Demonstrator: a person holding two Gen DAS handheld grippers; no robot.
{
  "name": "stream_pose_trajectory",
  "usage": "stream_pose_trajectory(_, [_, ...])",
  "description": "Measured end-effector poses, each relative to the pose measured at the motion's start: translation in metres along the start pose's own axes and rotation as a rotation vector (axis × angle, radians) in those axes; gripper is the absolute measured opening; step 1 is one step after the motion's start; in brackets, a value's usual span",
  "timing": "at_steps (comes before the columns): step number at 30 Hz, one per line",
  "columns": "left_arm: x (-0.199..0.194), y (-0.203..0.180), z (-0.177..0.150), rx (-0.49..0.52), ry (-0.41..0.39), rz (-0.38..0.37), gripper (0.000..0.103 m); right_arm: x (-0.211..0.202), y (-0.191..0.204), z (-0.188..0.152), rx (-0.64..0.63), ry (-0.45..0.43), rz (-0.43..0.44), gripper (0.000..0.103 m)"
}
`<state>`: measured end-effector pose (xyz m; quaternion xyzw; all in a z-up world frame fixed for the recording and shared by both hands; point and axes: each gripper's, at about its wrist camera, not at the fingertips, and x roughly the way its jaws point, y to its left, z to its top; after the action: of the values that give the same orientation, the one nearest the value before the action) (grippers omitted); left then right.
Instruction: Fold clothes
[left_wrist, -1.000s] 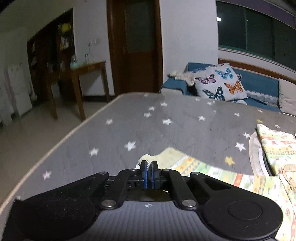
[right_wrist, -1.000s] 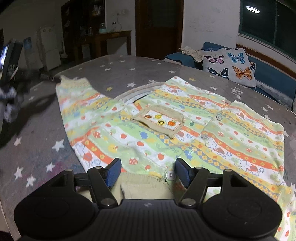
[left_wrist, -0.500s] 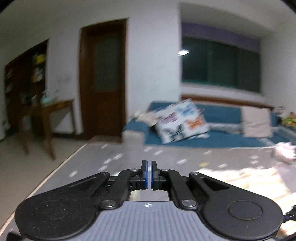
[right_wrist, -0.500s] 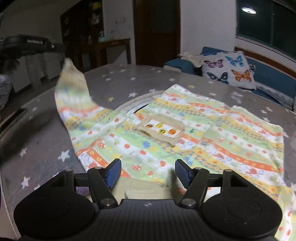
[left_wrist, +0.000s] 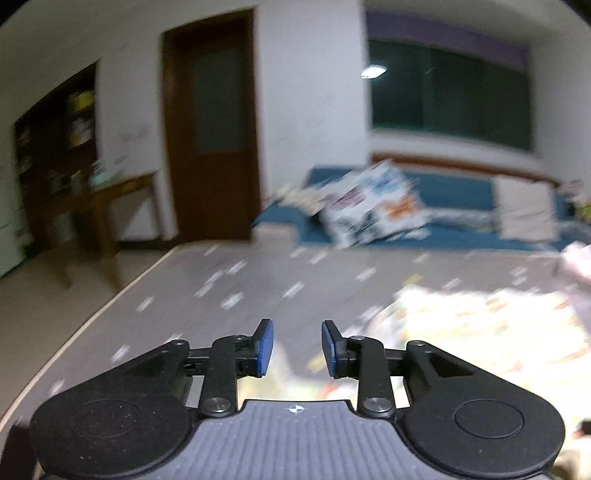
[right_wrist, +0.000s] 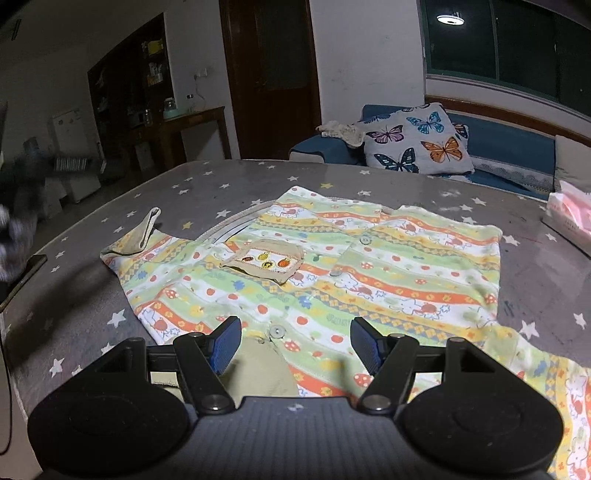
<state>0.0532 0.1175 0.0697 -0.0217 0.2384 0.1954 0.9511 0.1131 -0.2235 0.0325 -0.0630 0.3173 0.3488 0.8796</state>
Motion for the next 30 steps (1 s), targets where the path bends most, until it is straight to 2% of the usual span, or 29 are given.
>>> stream_pose_trajectory(3, [0.016, 0.025, -0.022, -0.044, 0.071, 0.094, 0.04, 0.006, 0.004, -0.002, 0.0, 0.007, 0.012, 0.067])
stream_pose_trajectory(5, [0.023, 0.04, -0.034, -0.064, 0.1, 0.121, 0.044, 0.009, 0.007, -0.002, -0.003, 0.013, 0.018, 0.067])
stream_pose_trajectory(6, [0.025, 0.044, -0.038, -0.06, 0.112, 0.114, 0.049, 0.009, 0.008, -0.002, -0.004, 0.015, 0.02, 0.067])
stream_pose_trajectory(9, [0.029, 0.04, -0.044, -0.025, 0.134, 0.071, 0.05, 0.012, 0.012, -0.001, -0.008, 0.023, 0.019, 0.067])
stream_pose_trajectory(12, [0.035, 0.024, -0.048, 0.047, 0.129, -0.007, 0.052, 0.015, 0.015, 0.0, -0.007, 0.031, 0.015, 0.067])
stream_pose_trajectory(20, [0.071, 0.0, -0.052, 0.126, 0.145, -0.064, 0.053, 0.013, 0.02, 0.0, -0.007, 0.042, 0.0, 0.067])
stream_pose_trajectory(22, [0.072, 0.001, -0.052, 0.13, 0.142, -0.069, 0.04, 0.012, 0.018, -0.001, -0.002, 0.041, -0.006, 0.067])
stream_pose_trajectory(23, [0.073, 0.003, -0.05, 0.123, 0.148, -0.079, 0.026, 0.011, 0.018, 0.0, 0.002, 0.038, -0.009, 0.067])
stream_pose_trajectory(24, [0.072, 0.005, -0.048, 0.114, 0.15, -0.082, 0.019, 0.011, 0.017, 0.0, 0.006, 0.035, -0.011, 0.067])
stream_pose_trajectory(26, [0.067, 0.008, -0.04, 0.093, 0.145, -0.095, 0.016, 0.007, 0.016, 0.001, 0.011, 0.023, -0.013, 0.067])
stream_pose_trajectory(30, [0.039, 0.009, -0.01, 0.026, 0.098, -0.189, 0.014, -0.001, 0.013, 0.001, 0.026, -0.005, -0.017, 0.067])
